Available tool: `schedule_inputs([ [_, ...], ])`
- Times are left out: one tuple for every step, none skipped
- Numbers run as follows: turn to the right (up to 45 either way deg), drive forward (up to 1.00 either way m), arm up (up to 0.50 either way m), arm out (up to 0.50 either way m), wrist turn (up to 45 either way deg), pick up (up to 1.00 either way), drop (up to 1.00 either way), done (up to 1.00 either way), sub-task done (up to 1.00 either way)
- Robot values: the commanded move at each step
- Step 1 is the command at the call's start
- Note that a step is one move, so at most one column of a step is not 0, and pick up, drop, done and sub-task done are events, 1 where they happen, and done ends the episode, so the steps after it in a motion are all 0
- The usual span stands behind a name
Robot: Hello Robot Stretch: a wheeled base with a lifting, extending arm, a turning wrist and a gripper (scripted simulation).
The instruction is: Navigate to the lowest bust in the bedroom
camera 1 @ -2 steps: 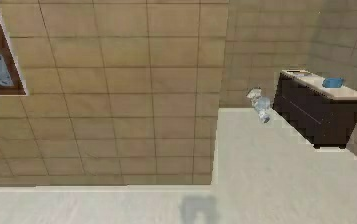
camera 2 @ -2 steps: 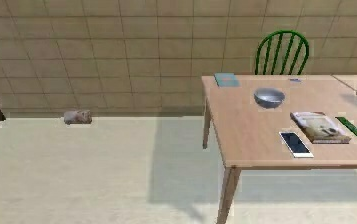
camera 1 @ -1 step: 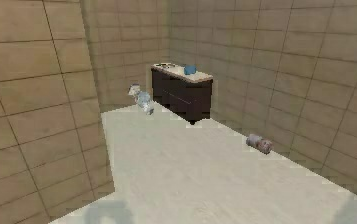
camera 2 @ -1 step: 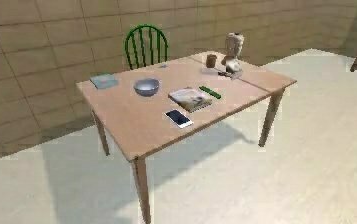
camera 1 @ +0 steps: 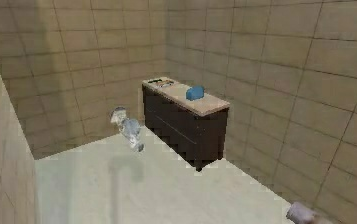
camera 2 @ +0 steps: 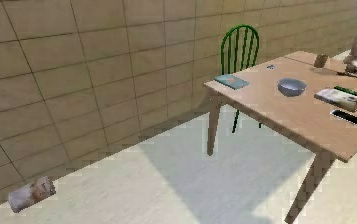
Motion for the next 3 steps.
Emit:
schedule_inputs([
  [3.0, 0.00, 0.00, 0.00, 0.0, 0.00, 0.00, 0.00, 0.00],
  [0.0, 0.70, 0.00, 0.00, 0.0, 0.00, 0.00, 0.00, 0.00],
  [-36.0, 0.00, 0.00, 0.00, 0.0, 0.00, 0.00, 0.00, 0.00],
])
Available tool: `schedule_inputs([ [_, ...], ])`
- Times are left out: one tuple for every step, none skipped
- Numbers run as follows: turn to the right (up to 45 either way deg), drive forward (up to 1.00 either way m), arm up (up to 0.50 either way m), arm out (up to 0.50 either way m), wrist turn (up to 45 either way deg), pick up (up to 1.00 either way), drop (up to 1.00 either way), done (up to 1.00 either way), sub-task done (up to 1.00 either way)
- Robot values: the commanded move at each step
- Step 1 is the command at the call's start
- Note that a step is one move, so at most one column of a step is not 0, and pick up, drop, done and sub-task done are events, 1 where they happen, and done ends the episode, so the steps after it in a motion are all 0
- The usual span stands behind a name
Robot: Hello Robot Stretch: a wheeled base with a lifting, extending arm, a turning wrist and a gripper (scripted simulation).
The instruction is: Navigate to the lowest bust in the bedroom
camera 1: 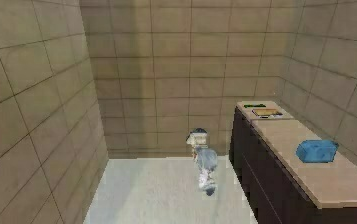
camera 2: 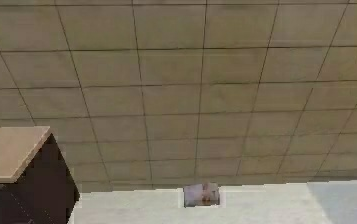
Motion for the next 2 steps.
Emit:
schedule_inputs([
  [0.0, 0.50, 0.00, 0.00, 0.0, 0.00, 0.00, 0.00, 0.00],
  [0.0, 0.00, 0.00, 0.00, 0.0, 0.00, 0.00, 1.00, 0.00],
])
